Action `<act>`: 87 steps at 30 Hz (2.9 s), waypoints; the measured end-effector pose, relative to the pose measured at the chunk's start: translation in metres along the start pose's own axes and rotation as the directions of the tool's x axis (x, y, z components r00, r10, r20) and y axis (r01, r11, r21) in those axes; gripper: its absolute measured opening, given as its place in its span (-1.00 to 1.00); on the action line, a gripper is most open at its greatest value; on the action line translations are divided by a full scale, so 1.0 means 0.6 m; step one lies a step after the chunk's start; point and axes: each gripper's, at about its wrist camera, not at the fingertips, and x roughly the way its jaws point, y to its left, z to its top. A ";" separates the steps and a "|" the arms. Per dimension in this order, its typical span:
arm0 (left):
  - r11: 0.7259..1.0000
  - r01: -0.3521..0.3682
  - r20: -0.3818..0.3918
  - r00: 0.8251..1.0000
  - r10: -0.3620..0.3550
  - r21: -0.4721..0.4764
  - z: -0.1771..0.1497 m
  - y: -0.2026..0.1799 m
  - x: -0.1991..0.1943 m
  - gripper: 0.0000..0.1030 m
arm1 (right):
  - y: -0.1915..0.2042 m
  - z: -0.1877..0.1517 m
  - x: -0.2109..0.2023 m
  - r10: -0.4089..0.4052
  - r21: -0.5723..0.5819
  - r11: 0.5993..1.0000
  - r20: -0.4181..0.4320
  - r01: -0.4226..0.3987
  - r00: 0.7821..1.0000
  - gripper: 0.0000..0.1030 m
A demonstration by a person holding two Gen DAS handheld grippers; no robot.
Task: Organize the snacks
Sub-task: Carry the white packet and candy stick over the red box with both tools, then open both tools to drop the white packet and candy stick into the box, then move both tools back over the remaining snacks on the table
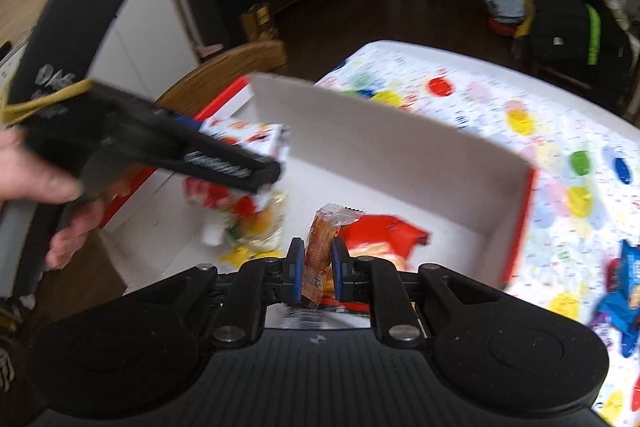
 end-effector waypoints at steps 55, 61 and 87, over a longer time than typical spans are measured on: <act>0.995 0.029 0.112 0.993 -0.039 0.093 -0.040 -0.073 -0.078 0.70 | -0.022 -0.060 -0.102 -0.002 0.089 0.996 0.068 -0.004 0.998 0.08; 0.992 0.065 0.156 0.984 -0.081 0.105 -0.044 -0.099 -0.117 0.74 | -0.038 -0.073 -0.149 -0.015 0.099 0.995 0.118 0.003 0.993 0.15; 0.957 0.238 0.257 0.926 -0.275 0.168 -0.084 -0.322 -0.185 0.87 | -0.233 -0.208 -0.341 -0.216 0.306 0.944 0.290 0.124 0.932 0.62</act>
